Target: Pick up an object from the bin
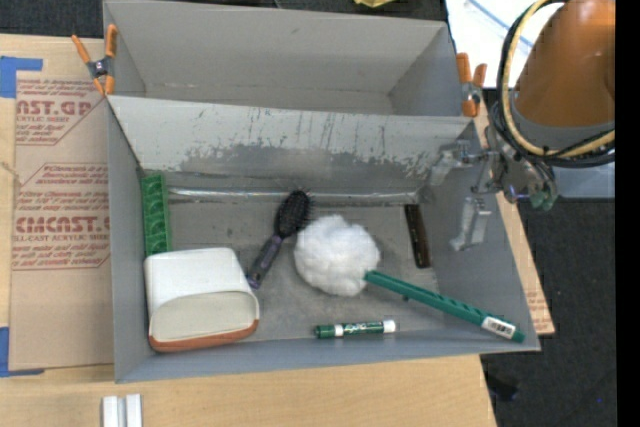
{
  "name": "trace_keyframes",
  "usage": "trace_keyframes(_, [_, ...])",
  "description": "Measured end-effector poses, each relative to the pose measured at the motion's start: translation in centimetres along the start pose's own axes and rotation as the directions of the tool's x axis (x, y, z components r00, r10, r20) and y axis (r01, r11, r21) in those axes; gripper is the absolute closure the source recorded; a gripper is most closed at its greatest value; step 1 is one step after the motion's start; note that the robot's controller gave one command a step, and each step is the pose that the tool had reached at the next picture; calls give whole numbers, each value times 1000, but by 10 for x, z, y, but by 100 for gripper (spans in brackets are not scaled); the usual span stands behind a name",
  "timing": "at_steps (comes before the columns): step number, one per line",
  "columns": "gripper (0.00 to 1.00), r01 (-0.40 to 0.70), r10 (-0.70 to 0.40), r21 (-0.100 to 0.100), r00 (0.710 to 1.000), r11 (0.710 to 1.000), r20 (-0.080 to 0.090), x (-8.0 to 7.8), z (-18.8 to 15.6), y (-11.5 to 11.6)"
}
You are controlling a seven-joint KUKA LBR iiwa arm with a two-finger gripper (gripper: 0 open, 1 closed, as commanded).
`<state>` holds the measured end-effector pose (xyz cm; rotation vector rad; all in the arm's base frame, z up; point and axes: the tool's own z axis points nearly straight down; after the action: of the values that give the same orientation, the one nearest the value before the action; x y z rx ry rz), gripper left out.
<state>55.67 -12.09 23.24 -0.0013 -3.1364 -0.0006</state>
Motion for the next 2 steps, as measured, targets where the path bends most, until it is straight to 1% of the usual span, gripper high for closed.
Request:
trace_keyframes(1, [0,3,-3,1,1000,1000,9,-2,-5,1])
trace_keyframes(2, [0,148,-148,3,989,989,9,30,75,11])
